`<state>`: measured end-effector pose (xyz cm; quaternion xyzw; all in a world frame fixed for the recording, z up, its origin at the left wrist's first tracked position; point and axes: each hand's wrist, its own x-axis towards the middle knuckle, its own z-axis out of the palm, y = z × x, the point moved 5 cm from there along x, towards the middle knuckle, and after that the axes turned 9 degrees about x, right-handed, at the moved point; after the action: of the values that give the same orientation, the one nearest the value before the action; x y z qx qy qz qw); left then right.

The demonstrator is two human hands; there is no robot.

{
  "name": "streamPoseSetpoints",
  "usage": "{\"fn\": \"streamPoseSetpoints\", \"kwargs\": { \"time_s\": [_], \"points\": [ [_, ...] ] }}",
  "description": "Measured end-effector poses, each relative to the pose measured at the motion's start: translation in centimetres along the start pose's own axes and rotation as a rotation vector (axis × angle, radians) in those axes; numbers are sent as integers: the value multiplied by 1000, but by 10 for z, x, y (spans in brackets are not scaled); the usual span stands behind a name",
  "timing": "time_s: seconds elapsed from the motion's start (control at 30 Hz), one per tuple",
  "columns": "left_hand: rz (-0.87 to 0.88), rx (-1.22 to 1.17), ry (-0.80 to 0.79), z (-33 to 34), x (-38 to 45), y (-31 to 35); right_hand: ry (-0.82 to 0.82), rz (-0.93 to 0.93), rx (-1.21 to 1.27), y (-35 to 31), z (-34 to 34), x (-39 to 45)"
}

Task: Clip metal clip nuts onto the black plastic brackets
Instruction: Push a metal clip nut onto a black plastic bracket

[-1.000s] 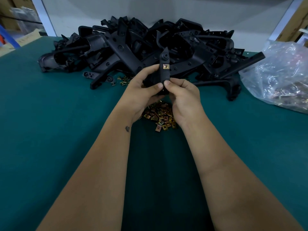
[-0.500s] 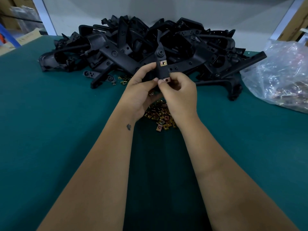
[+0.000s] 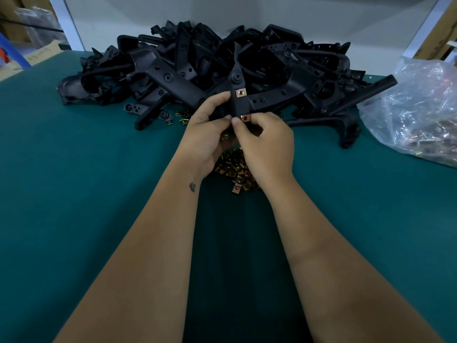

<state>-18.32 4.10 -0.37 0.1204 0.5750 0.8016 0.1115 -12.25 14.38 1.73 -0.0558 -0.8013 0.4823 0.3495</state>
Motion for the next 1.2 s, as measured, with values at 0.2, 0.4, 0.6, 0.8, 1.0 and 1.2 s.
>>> {"fn": "streamPoseSetpoints", "kwargs": {
  "time_s": [0.2, 0.4, 0.6, 0.8, 1.0, 1.2],
  "points": [
    [-7, 17, 3, 0, 0, -1, 7, 2, -20, 1, 2, 1],
    [-5, 55, -5, 2, -2, 0, -24, -44, -70, 1, 0, 1],
    [20, 89, 5, 1, -6, 4, -32, -74, -65, -3, -2, -1],
    [76, 174, 87, 0, -9, 7, 37, -67, -58, -6, -5, -8],
    [104, 196, 133, -6, -14, 11, 34, -82, -65, -10, -8, -15],
    [110, 275, 136, -4, -14, 10, 22, -133, -76, -14, -10, -18]
  ]
}}
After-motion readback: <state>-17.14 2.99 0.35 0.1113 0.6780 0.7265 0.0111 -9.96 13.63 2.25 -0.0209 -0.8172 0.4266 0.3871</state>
